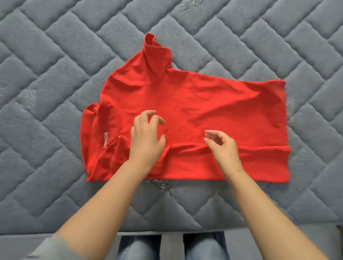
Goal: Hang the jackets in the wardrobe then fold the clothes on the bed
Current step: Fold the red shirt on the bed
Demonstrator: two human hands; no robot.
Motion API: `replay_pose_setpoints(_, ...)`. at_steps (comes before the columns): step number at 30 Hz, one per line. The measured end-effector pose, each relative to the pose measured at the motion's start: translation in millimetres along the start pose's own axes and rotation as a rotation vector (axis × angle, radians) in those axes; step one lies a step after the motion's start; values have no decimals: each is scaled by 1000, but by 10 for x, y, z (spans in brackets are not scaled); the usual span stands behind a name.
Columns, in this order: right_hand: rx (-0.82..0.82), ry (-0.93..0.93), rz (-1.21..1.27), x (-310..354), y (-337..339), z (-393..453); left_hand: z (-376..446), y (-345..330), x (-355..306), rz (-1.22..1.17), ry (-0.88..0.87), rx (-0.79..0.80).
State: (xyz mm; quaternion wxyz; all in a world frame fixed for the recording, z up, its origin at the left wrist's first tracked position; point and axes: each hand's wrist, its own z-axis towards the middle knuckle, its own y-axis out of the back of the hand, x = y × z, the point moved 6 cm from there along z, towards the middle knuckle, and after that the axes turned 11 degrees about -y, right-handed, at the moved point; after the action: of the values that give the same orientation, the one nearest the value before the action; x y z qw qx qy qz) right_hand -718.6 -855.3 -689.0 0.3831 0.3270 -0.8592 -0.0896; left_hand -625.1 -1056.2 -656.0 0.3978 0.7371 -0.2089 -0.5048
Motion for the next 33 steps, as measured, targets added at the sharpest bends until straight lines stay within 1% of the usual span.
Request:
replay_pose_setpoints(3, -27, 72, -138, 151, 520, 441, 515, -302, -401, 93, -100, 62)
replay_pose_setpoints(6, -119, 267, -360, 384, 1045, 864, 1042, -617, -752, 146, -197, 92)
replay_pose_setpoints(8, -198, 389, -496, 544, 1355, 1144, 1386, -770, -910, 151, -230, 81)
replay_pose_setpoints(10, -226, 419, -608, 644, 1552, 1391, 1631, -873, -947, 165, -238, 100)
replay_pose_setpoints(11, -203, 411, -669, 667, 1649, 1543, 1745, -944, -957, 184, -234, 109)
replay_pose_setpoints(14, -33, 388, -863, 673, 1725, 1872, 1906, -1042, -850, 275, -179, 121)
replay_pose_setpoints(17, 0, 441, -977, 746, 1785, 2025, 1973, -1000, -758, 438, -162, 164)
replay_pose_setpoints(19, 34, 438, -1050, 758, 1847, 2061, 1981, -932, -757, 496, -192, 248)
replay_pose_setpoints(21, 19, 428, -1124, 749, 1971, 2044, 1928, -809, -802, 418, -235, 271)
replay_pose_setpoints(23, -66, 451, -1176, 746, 2128, 1950, 1800, -632, -876, 332, -266, 218)
replay_pose_setpoints(24, -113, 494, -1183, 754, 2182, 1857, 1706, -545, -934, 325, -296, 185)
replay_pose_setpoints(27, -235, 639, -1138, 656, 2277, 1447, 1304, -406, -1098, 397, -407, 102)
replay_pose_setpoints(29, -273, 722, -1057, 476, 2304, 1144, 988, -416, -1097, 407, -400, 80)
replay_pose_setpoints(30, -270, 732, -1022, 342, 2311, 1019, 833, -451, -1070, 388, -388, 81)
replay_pose_setpoints(33, -224, 723, -1037, -97, 2259, 769, 436, -696, -962, 348, -351, 157)
